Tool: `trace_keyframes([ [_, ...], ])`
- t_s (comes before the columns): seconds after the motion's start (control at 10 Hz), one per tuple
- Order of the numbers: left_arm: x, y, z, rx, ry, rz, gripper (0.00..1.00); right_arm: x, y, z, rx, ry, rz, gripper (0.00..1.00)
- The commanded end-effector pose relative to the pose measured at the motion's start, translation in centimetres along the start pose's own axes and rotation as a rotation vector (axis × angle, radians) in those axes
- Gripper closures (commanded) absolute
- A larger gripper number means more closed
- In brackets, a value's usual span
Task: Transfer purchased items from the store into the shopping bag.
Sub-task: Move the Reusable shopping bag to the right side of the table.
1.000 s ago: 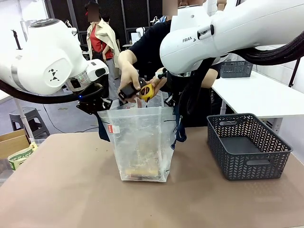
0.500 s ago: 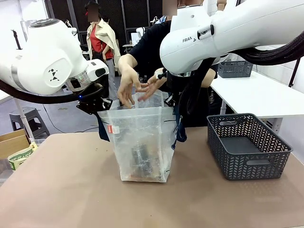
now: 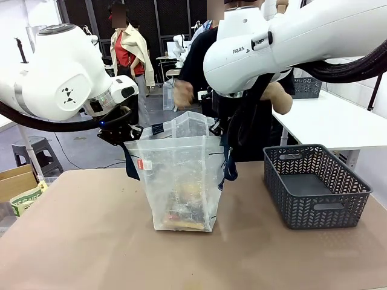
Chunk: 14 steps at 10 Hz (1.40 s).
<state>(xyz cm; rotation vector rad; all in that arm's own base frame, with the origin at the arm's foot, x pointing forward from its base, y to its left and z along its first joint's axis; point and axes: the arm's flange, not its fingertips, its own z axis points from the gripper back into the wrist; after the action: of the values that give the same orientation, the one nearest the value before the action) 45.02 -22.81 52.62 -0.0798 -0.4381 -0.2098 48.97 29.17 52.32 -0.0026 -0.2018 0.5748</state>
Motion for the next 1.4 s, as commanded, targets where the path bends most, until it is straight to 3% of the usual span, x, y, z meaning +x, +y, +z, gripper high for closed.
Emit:
trace_keyframes([
  [0.0, 0.0, 0.32, 0.22, 0.015, -0.009, -0.005, 1.0, -0.12, -0.12, -0.01, -0.001, 0.0, -0.002, 1.0],
  [1.3, 0.0, 0.32, 0.22, 0.015, -0.009, -0.005, 1.0, -0.12, -0.12, -0.01, -0.001, 0.0, -0.002, 1.0],
])
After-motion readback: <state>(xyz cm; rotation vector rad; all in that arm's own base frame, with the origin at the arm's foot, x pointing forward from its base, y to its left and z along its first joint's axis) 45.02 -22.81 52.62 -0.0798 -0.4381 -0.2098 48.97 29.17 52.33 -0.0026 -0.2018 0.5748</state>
